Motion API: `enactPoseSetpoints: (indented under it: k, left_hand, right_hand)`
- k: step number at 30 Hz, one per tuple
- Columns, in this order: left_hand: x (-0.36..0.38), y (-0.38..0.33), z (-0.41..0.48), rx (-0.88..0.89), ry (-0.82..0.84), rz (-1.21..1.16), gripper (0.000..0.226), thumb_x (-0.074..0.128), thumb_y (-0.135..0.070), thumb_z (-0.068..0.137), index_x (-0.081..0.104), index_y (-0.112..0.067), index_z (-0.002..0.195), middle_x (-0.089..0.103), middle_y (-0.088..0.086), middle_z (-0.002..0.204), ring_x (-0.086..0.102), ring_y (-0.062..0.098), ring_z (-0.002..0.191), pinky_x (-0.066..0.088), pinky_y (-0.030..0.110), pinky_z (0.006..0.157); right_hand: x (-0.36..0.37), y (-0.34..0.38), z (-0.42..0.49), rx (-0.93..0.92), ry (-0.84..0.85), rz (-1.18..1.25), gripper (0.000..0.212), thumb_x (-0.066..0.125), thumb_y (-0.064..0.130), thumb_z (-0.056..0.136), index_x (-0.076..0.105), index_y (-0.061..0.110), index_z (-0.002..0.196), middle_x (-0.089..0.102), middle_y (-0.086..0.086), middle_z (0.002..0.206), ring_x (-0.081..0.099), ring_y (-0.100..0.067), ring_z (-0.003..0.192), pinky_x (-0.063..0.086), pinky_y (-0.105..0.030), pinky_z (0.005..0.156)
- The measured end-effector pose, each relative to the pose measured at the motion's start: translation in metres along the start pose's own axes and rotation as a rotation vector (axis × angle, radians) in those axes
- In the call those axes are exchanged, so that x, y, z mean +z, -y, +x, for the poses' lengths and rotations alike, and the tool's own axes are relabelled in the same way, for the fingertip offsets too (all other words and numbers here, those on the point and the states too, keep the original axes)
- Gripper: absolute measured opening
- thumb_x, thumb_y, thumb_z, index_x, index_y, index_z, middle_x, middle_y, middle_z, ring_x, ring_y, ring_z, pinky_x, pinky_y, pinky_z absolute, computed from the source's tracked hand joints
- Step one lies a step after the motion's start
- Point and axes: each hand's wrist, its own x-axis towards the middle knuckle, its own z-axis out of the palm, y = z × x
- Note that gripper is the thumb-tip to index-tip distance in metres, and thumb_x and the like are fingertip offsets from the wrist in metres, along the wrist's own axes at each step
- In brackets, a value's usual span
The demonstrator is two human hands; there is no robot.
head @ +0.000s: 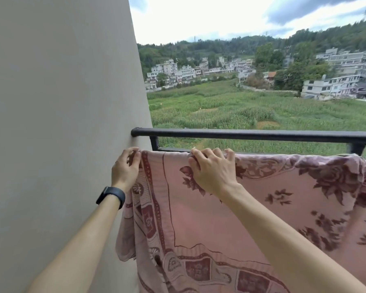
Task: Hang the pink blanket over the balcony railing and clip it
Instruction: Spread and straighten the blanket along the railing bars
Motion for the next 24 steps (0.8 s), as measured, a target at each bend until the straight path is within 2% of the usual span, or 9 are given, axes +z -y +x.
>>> enactPoseSetpoints:
  k: [3,5,10,12,14,16,19,21,24]
  left_hand:
    - [-0.009,-0.005,0.003,0.029,-0.037,-0.049,0.014,0.057,-0.035,0.097,0.065,-0.026,0.103,0.068,-0.006,0.106,0.062,0.012,0.1,0.047,0.028,0.087]
    - [-0.011,-0.012,0.002,0.062,-0.038,-0.058,0.009,0.057,-0.027,0.098,0.064,-0.022,0.098,0.067,-0.005,0.1,0.062,0.012,0.094,0.048,0.028,0.083]
    - [-0.012,-0.044,0.002,0.183,-0.019,-0.059,0.012,0.054,-0.032,0.099,0.062,-0.024,0.097,0.066,-0.007,0.094,0.061,0.013,0.082,0.044,0.026,0.07]
    - [-0.008,-0.061,0.005,0.227,0.061,-0.055,0.012,0.053,-0.035,0.1,0.062,-0.026,0.1,0.066,-0.008,0.098,0.062,0.013,0.083,0.045,0.026,0.069]
    - [0.002,-0.074,0.004,0.288,0.197,0.044,0.011,0.053,-0.036,0.1,0.061,-0.028,0.101,0.067,-0.007,0.101,0.062,0.015,0.082,0.048,0.029,0.069]
    - [0.009,-0.082,-0.001,0.348,0.254,0.106,0.01,0.051,-0.037,0.1,0.059,-0.03,0.101,0.069,-0.006,0.1,0.064,0.019,0.076,0.053,0.035,0.065]
    - [0.025,-0.103,-0.014,0.446,0.221,0.073,0.009,0.049,-0.035,0.101,0.056,-0.03,0.102,0.068,-0.006,0.092,0.059,0.013,0.058,0.046,0.028,0.049]
    - [0.036,-0.115,-0.026,0.489,0.244,0.101,0.011,0.046,-0.035,0.102,0.056,-0.03,0.104,0.069,-0.006,0.091,0.061,0.014,0.062,0.047,0.028,0.051]
    - [0.039,-0.112,-0.04,0.474,0.362,0.295,0.019,0.039,-0.038,0.102,0.056,-0.032,0.108,0.07,-0.005,0.088,0.063,0.017,0.072,0.05,0.03,0.059]
  right_hand:
    - [-0.001,-0.001,0.0,-0.03,-0.083,-0.153,0.035,0.034,0.046,0.104,0.064,0.028,0.107,0.071,0.0,0.093,0.065,-0.029,0.087,0.041,-0.044,0.083]
    - [-0.007,-0.012,-0.009,-0.032,-0.118,-0.197,0.037,0.035,0.047,0.104,0.064,0.025,0.099,0.069,0.0,0.082,0.065,-0.029,0.077,0.043,-0.041,0.077]
    - [-0.027,-0.03,-0.03,-0.001,-0.164,-0.222,0.044,0.032,0.05,0.105,0.062,0.023,0.087,0.066,0.002,0.071,0.064,-0.028,0.069,0.043,-0.041,0.077]
    - [-0.037,-0.045,-0.039,0.067,-0.188,-0.234,0.052,0.027,0.052,0.105,0.063,0.022,0.082,0.065,0.002,0.067,0.064,-0.027,0.068,0.04,-0.04,0.078]
    - [-0.048,-0.071,-0.054,0.131,-0.208,-0.285,0.06,0.021,0.054,0.103,0.066,0.023,0.079,0.064,0.002,0.064,0.062,-0.026,0.068,0.037,-0.04,0.079]
    - [-0.058,-0.09,-0.071,0.162,-0.224,-0.334,0.061,0.022,0.053,0.102,0.068,0.022,0.079,0.064,0.002,0.064,0.062,-0.026,0.071,0.036,-0.041,0.081]
    - [-0.07,-0.11,-0.093,0.186,-0.28,-0.36,0.056,0.028,0.05,0.102,0.07,0.02,0.079,0.068,0.001,0.073,0.063,-0.028,0.08,0.037,-0.044,0.087]
    - [-0.075,-0.121,-0.103,0.247,-0.293,-0.349,0.056,0.028,0.05,0.102,0.073,0.021,0.084,0.072,0.0,0.087,0.063,-0.03,0.09,0.035,-0.047,0.094]
    - [-0.078,-0.12,-0.113,0.361,-0.308,-0.279,0.057,0.027,0.05,0.102,0.076,0.021,0.096,0.073,-0.004,0.104,0.062,-0.032,0.099,0.029,-0.048,0.1]
